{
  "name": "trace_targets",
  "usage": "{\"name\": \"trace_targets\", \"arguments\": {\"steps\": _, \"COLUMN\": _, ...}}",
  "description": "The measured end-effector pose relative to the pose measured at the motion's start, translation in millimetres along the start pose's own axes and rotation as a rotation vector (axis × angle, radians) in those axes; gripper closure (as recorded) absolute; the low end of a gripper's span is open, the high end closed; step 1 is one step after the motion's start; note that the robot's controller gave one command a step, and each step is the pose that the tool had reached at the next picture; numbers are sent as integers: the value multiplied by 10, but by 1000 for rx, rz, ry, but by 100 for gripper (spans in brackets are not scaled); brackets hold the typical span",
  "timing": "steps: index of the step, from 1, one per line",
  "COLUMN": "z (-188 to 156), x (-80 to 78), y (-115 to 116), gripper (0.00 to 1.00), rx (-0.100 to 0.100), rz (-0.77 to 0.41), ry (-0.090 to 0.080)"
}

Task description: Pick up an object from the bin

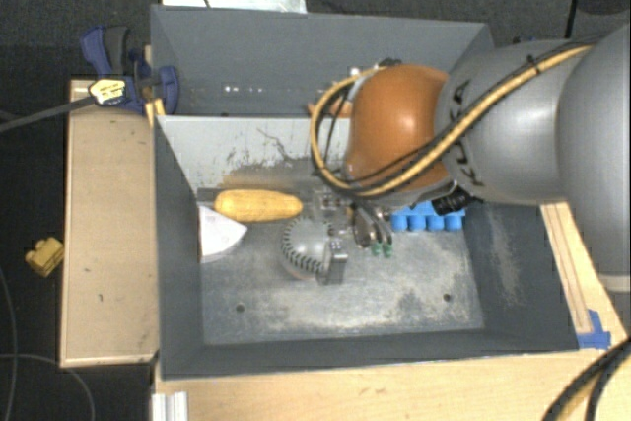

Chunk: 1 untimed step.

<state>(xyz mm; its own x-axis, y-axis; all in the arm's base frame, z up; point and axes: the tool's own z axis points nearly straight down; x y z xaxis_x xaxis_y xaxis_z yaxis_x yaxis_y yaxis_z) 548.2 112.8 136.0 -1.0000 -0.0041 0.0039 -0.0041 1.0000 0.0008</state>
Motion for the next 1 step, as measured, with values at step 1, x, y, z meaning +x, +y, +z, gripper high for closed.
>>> {"name": "trace_targets", "arguments": {"steps": 1, "z": -47, "x": -19, "y": -5, "gripper": 0, "rx": -1, "rz": 3, "ry": -8}}
